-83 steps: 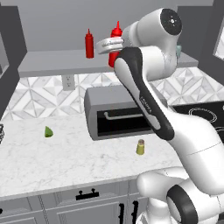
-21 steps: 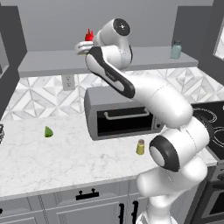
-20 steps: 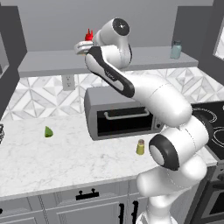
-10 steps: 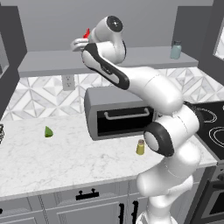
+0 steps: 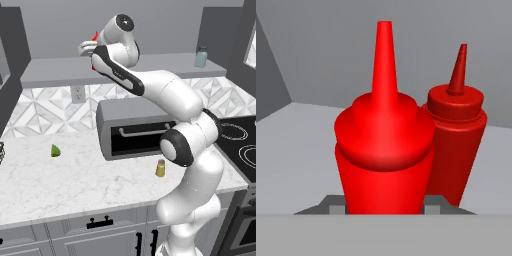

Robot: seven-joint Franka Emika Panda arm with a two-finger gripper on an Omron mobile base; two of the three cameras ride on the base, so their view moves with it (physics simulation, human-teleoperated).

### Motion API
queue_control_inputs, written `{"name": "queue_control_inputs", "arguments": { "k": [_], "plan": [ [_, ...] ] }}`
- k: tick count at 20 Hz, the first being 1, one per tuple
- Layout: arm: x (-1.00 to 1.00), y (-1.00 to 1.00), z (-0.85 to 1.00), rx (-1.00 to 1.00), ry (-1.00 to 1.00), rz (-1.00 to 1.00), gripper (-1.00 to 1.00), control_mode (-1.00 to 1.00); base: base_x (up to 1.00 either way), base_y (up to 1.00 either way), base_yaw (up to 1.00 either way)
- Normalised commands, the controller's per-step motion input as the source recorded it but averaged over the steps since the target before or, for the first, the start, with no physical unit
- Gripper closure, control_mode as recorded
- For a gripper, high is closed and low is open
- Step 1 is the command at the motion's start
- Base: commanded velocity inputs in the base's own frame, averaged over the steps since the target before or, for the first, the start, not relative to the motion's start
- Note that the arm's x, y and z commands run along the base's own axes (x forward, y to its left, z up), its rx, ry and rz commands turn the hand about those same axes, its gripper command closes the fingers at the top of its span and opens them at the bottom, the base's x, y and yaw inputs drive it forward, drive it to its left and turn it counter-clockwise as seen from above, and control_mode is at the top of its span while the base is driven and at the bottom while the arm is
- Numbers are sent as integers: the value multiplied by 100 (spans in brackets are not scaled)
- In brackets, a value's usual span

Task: Put the shaker and condiment bottle from the counter next to their counterparts in the cabinet.

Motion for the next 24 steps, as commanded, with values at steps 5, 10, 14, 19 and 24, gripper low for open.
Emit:
{"name": "queue_control_inputs", "arguments": {
  "k": [5, 10, 14, 19, 24],
  "plan": [
    [18, 9, -25, 0, 0, 0, 100, -100, 0, 0, 0],
    [19, 4, -26, 0, 0, 0, 100, -100, 0, 0, 0],
    [14, 5, -31, 0, 0, 0, -100, -100, 0, 0, 0],
    [0, 0, -14, 0, 0, 0, -100, -100, 0, 0, 0],
    [-26, 1, 0, 2, 0, 0, -100, -100, 0, 0, 0]
  ]
}}
